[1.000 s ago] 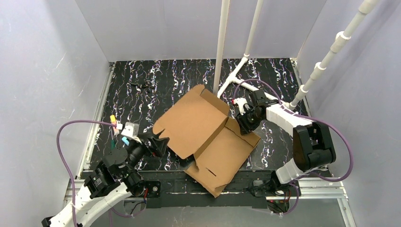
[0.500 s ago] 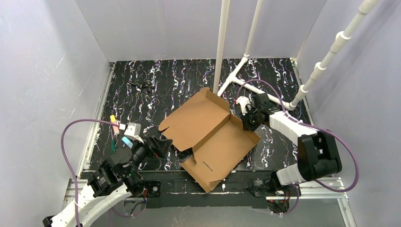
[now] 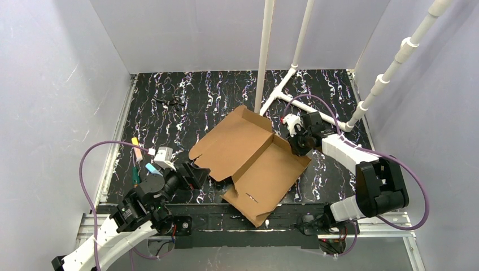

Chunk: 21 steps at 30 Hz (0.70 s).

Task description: Fold the paper box

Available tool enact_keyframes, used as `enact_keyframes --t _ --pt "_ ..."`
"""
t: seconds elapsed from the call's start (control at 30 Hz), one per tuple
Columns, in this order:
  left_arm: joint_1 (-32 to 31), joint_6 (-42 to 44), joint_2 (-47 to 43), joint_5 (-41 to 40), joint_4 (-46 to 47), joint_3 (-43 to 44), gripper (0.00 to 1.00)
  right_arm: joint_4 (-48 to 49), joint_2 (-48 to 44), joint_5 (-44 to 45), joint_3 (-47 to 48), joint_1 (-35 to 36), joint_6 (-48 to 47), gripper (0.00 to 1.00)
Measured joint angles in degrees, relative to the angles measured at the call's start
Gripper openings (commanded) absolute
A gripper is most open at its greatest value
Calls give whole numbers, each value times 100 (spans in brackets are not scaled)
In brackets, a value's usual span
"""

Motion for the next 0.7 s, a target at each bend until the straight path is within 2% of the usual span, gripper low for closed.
enact_keyframes --t 0.07,0.17,0.23,0.3,0.33,0.6,0.7 --pt "2 -68 2 28 35 -57 98 -2 31 44 0 0 -7 36" --pt "0 -162 4 74 42 -151 98 -22 85 55 0 0 -55 32" --pt "0 -208 13 98 37 -175 98 -26 125 52 0 0 -81 22" --pt "2 -234 15 107 50 -175 98 -26 170 48 0 0 -107 4" --pt "0 -249 15 120 57 -177 98 -24 214 37 4 0 -118 1" --pt "2 -428 15 210 192 -352 98 68 162 140 -17 24 -72 3" --pt "2 -581 46 227 264 -479 98 79 37 136 -57 24 -57 21"
